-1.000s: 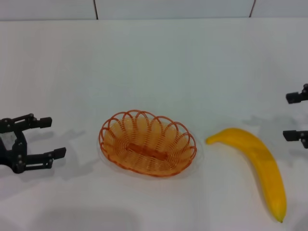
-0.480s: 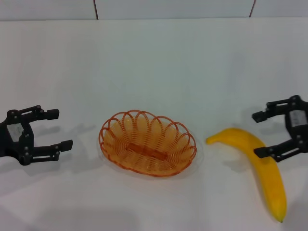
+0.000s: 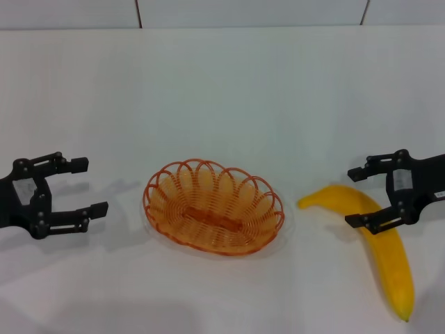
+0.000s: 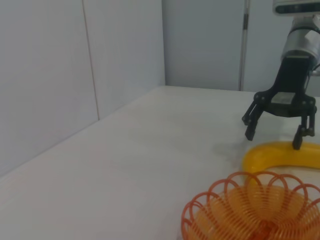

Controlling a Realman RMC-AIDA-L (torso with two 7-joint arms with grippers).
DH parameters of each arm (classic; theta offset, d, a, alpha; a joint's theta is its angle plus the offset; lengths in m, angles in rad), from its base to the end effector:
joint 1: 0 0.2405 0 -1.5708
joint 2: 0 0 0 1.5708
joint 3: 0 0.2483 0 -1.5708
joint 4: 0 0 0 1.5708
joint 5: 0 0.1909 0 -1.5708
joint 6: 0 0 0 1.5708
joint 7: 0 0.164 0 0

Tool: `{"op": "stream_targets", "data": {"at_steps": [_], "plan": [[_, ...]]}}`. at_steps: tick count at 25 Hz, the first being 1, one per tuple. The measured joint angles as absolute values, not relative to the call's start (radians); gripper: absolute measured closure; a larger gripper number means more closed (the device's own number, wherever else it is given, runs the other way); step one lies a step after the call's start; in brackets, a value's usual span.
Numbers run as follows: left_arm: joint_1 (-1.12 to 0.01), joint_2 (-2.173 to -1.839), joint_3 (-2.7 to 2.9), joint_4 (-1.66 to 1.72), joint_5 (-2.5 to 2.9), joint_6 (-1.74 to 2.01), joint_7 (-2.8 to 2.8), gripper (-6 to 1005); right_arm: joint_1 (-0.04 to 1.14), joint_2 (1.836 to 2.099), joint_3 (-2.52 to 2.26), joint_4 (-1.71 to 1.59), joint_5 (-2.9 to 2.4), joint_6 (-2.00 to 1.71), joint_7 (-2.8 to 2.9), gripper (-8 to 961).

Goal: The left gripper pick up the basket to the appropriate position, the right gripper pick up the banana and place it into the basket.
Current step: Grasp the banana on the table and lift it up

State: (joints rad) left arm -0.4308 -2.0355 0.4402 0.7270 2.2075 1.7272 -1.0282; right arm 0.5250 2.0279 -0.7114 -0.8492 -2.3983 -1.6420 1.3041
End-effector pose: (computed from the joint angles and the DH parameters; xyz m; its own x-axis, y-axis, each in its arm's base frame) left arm -0.2895 0.2805 0.0262 0.9119 0.1225 0.3916 0.2586 -0.9126 -0.3166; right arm 0.2832 0.3024 0.0113 0.9714 -0.2313 -0.0540 -0.2372 -0.9566 -0.1693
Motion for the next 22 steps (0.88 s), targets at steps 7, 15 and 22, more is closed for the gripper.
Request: {"op": "stream_targets", "data": {"at_steps": [7,15,22], "plan": [[-0.423,-2.036,0.440,0.727,2.207,1.727,-1.028,139,0.518,2.027,-0.712,-0.847,-2.400,-1.614,1.303,89],[-0.422,-2.035,0.440,0.727,2.208,1.728,-1.028,139,0.496,2.025,-0.710,-0.855,-2.449,-1.587,1.307,95],[-0.422,-2.034,0.440,0.727,2.208,1.731,-1.028,139,0.495,2.026,-0.705,-0.854,-2.476,-1.571,1.313,100]]}}
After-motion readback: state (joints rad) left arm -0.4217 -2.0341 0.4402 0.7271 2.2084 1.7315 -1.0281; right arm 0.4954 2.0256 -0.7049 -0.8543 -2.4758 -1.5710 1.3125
